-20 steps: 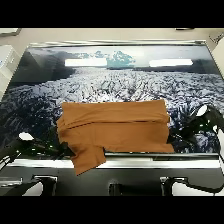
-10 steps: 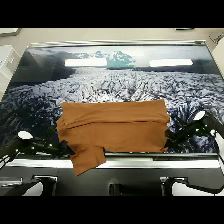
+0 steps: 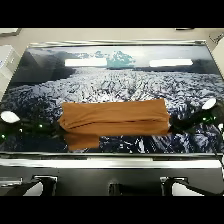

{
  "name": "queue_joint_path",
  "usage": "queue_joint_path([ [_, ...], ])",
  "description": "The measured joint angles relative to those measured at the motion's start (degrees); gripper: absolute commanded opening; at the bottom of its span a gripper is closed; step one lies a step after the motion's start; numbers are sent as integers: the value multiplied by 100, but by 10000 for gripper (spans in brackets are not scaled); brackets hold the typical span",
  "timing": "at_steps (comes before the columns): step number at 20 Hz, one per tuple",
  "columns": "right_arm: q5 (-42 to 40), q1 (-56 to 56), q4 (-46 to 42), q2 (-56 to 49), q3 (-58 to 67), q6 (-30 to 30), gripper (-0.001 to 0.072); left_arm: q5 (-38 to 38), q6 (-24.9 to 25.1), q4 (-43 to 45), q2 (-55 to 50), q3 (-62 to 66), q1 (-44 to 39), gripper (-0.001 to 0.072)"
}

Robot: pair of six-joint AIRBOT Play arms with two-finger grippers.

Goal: Fold the clothes and pants, and hang the long-sleeved shirts on hangers.

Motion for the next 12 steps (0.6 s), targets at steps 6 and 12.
queue_joint_path([
  [6,-1331,621,52,-643,1102,424,38,378,-260,42,-1167,1576,-116,21],
  [12,-2107,907,90,-1401,1534,813,40,509,-319,0,-2527,2669,-267,22],
])
